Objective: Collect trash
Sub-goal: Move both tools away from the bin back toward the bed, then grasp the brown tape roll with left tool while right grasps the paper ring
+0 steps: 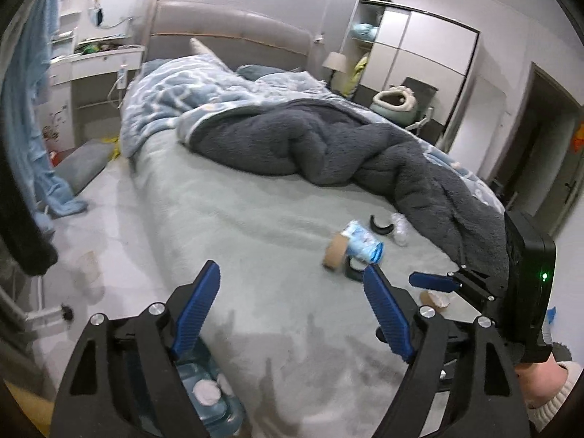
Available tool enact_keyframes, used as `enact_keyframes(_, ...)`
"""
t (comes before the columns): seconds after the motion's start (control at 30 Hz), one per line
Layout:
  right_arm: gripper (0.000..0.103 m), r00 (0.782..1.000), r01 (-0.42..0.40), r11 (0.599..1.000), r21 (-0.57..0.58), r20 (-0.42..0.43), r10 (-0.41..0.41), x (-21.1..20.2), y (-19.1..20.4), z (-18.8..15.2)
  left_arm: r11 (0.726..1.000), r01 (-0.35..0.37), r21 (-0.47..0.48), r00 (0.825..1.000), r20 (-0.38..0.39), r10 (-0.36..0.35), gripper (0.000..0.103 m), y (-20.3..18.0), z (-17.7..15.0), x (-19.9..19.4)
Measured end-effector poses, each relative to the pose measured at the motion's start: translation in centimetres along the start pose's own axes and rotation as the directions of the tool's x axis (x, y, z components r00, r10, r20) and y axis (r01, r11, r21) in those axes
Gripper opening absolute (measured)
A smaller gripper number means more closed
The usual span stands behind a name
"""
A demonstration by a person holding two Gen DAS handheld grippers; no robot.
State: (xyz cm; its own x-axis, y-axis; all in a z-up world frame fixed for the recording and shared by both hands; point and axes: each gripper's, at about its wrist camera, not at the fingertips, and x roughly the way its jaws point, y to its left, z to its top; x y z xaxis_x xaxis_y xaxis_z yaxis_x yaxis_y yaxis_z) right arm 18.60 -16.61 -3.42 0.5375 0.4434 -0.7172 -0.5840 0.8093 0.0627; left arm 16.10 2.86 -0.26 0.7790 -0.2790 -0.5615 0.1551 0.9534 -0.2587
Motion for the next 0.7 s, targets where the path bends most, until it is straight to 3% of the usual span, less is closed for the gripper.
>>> enact_keyframes(0.37,0.091,1.0,0.025,0.997,0.067,0.001,-0.025,-0.2,-5.6,-3.4,0.993,0.091,0.071,0.996,-0.022,-0.09,0.093,-1.5,1.6,3.7)
enact_keyframes(0.7,0.095,0.999,0.01,0.995,0.097,0.039,-0.014,-1.0,-8.7,-4.4,0.986,0.116,0.122,0.984,-0.147,-0.098,0.093,-2.4,1.3,9.6)
